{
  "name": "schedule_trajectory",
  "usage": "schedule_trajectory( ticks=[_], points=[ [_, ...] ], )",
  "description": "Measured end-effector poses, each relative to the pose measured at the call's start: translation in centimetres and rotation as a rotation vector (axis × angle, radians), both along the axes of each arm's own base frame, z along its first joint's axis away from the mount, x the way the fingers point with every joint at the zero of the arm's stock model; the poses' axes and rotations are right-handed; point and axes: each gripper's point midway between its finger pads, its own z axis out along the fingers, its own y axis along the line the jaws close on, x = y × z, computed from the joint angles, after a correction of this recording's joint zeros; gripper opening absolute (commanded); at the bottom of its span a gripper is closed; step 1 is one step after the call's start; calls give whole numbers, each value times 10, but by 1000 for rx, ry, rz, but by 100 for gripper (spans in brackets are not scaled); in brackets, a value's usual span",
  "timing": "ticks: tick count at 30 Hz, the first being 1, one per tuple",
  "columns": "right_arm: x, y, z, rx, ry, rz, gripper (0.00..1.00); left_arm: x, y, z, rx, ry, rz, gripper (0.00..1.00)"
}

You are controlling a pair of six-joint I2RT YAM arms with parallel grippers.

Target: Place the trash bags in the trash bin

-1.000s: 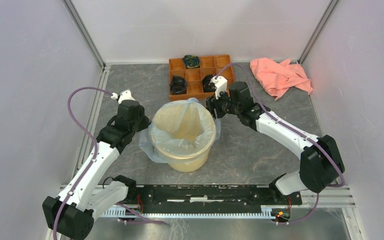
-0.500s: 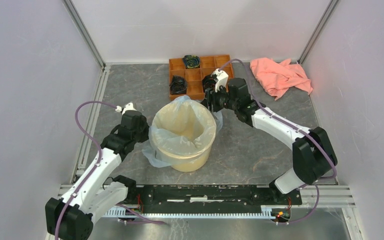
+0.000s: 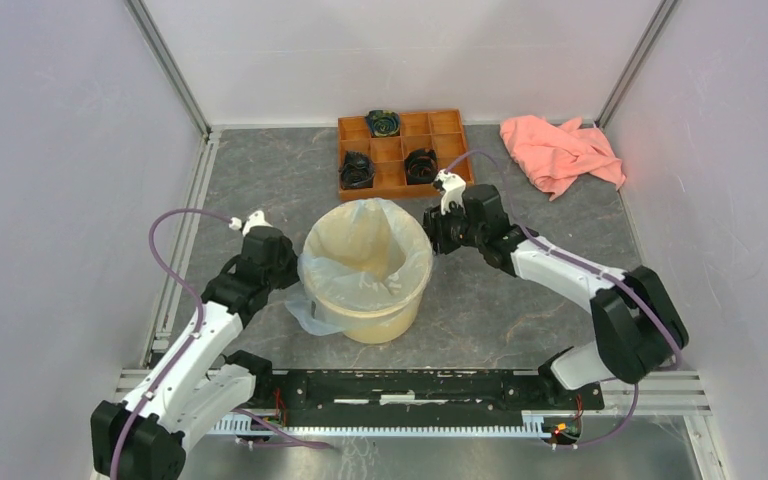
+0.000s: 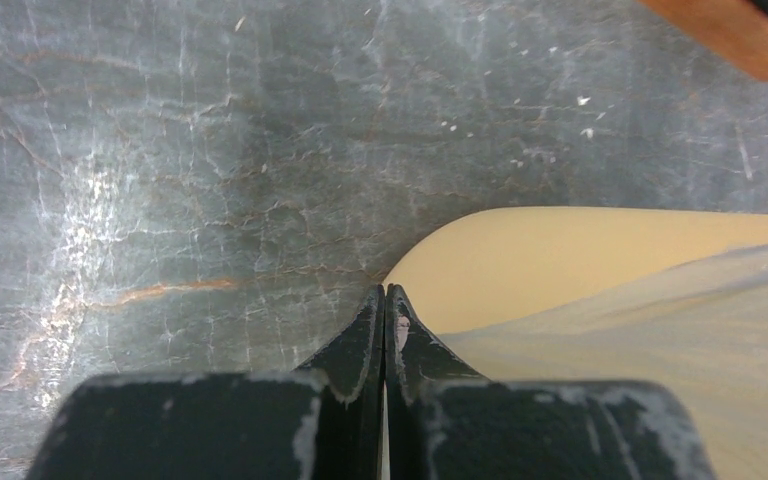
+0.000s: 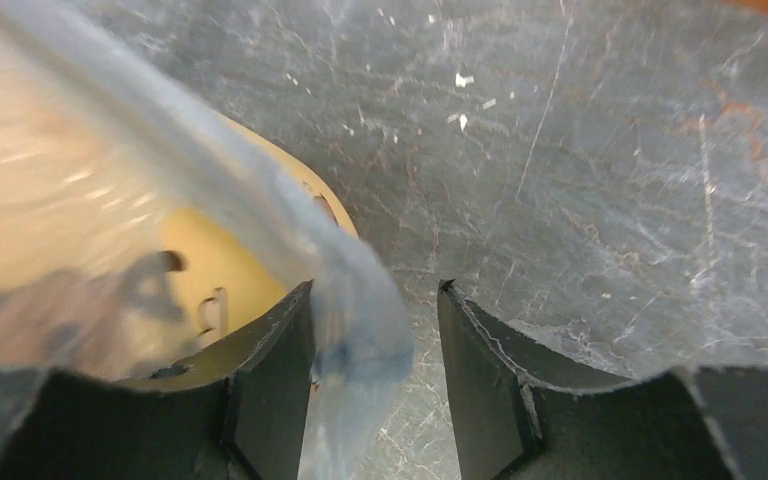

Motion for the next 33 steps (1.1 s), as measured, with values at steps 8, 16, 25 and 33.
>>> schedule_trajectory(
  ticks=[8,16,25,33],
  points=[
    [12,2,51,54,-131,-11,50,-13,3,-35,-6,74,24,2],
    [0,-29,-8,-88,-77,-72,53,-13,4,-19,1,84,26,6],
    [-19,-69,-2,-216,-140,-123,85,-17,-5,22,-57,14,-23,38],
    [-49,-60,22,-144,-205,-62,98,-18,-36,-31,-166,142,-102,28]
  ],
)
